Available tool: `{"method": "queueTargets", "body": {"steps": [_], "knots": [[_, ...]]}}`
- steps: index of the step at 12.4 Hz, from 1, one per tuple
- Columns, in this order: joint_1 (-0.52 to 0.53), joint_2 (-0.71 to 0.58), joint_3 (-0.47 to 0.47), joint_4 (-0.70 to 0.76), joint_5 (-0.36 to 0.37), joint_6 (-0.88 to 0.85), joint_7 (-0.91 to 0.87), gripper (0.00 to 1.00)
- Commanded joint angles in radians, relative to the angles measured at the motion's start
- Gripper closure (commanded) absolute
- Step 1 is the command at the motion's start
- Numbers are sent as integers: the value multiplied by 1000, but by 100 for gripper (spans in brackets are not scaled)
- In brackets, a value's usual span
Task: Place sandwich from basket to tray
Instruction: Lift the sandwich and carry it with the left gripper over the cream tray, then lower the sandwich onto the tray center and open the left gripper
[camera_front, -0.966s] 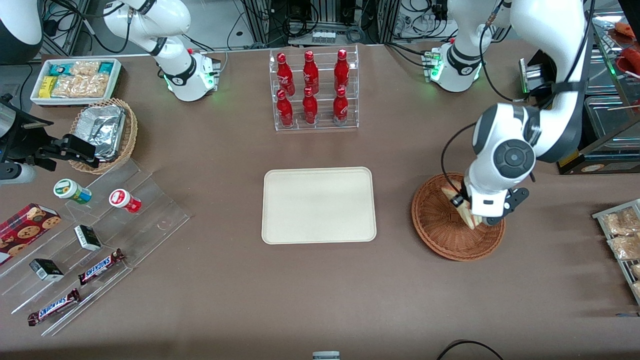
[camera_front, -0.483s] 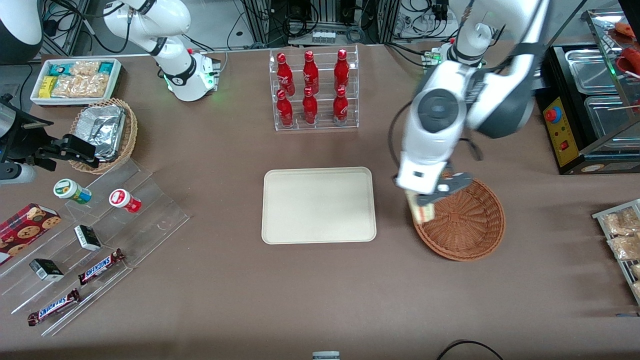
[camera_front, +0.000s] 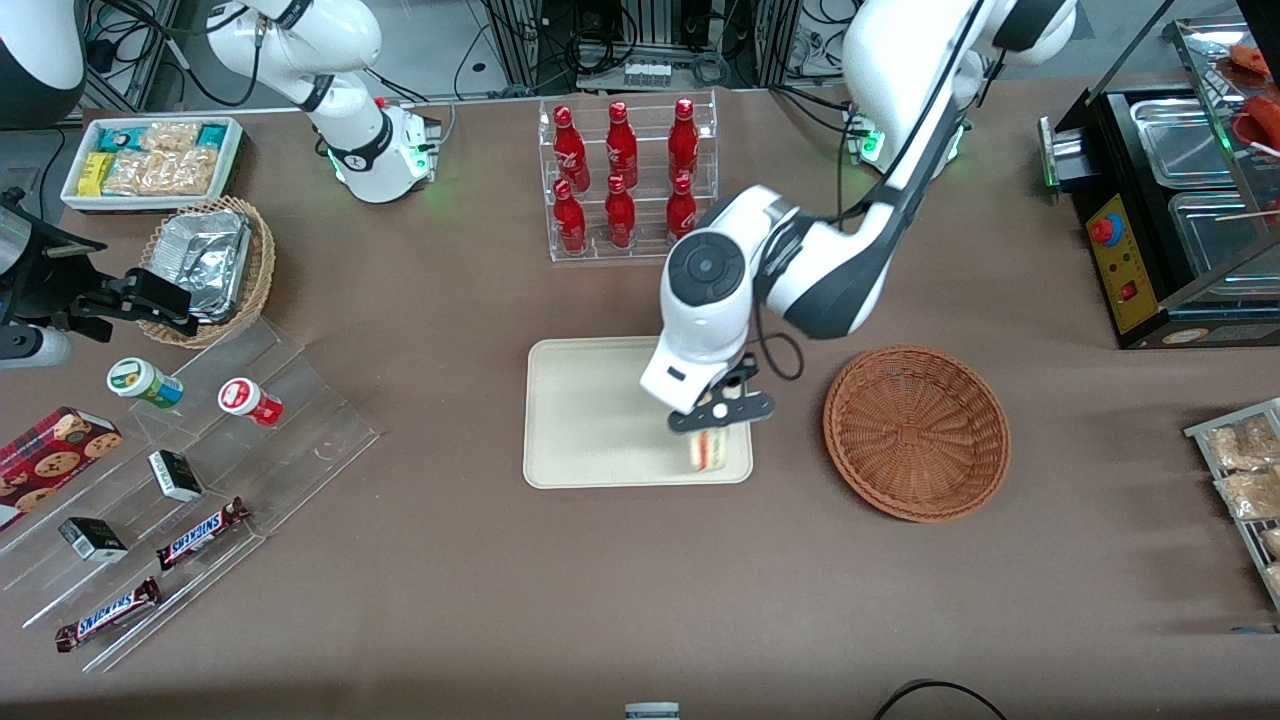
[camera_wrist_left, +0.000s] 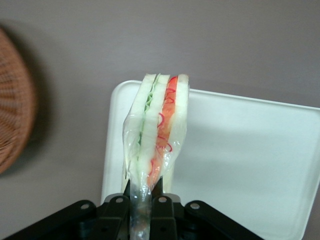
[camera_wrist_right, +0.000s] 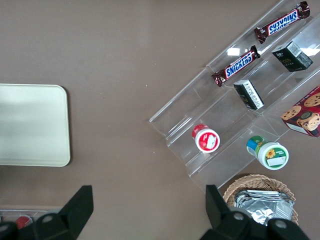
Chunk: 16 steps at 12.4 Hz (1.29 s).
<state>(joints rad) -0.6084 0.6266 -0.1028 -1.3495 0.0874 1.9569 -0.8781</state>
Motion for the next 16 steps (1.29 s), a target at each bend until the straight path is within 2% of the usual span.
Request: {"method": "queueTargets", "body": {"steps": [1,8,14,15,16], "knots": [[-19,79,-3,50,0,48,16,100],[-82,168,0,53,15,158,-102,100],[-97,200,0,44,51,160,-140,100],[-99,200,0,44,49,158,-151,63],[-96,200,0,44,48,158,-154,1]]}}
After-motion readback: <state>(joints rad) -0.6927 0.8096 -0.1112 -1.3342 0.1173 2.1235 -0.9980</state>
